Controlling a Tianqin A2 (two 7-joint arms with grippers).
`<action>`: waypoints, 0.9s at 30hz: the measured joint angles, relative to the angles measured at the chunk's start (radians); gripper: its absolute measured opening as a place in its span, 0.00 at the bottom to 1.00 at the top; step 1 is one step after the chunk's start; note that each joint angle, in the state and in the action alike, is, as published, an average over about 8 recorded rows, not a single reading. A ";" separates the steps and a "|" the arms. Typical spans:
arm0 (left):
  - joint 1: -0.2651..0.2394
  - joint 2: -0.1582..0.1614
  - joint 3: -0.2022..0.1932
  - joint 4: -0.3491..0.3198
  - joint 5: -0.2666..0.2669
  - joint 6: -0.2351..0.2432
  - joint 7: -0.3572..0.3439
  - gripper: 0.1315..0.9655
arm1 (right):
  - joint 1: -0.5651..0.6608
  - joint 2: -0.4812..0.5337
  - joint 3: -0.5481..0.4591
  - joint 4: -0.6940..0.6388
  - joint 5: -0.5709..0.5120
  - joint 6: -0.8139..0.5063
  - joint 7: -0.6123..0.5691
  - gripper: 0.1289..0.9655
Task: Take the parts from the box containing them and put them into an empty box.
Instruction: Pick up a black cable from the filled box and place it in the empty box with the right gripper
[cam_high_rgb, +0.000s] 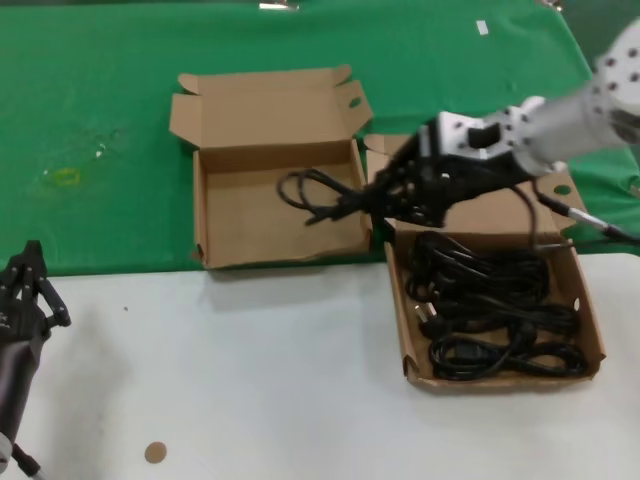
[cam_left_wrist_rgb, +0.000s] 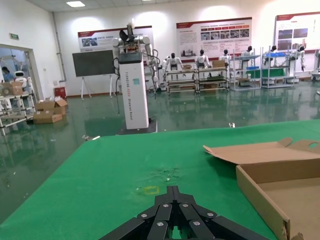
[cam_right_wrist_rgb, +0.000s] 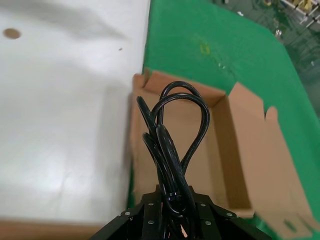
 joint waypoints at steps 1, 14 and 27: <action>0.000 0.000 0.000 0.000 0.000 0.000 0.000 0.01 | 0.011 -0.019 -0.005 -0.019 -0.005 0.008 -0.003 0.13; 0.000 0.000 0.000 0.000 0.000 0.000 0.000 0.01 | 0.119 -0.213 -0.038 -0.243 -0.031 0.098 -0.057 0.13; 0.000 0.000 0.000 0.000 0.000 0.000 0.000 0.01 | 0.155 -0.311 -0.041 -0.371 -0.028 0.163 -0.103 0.13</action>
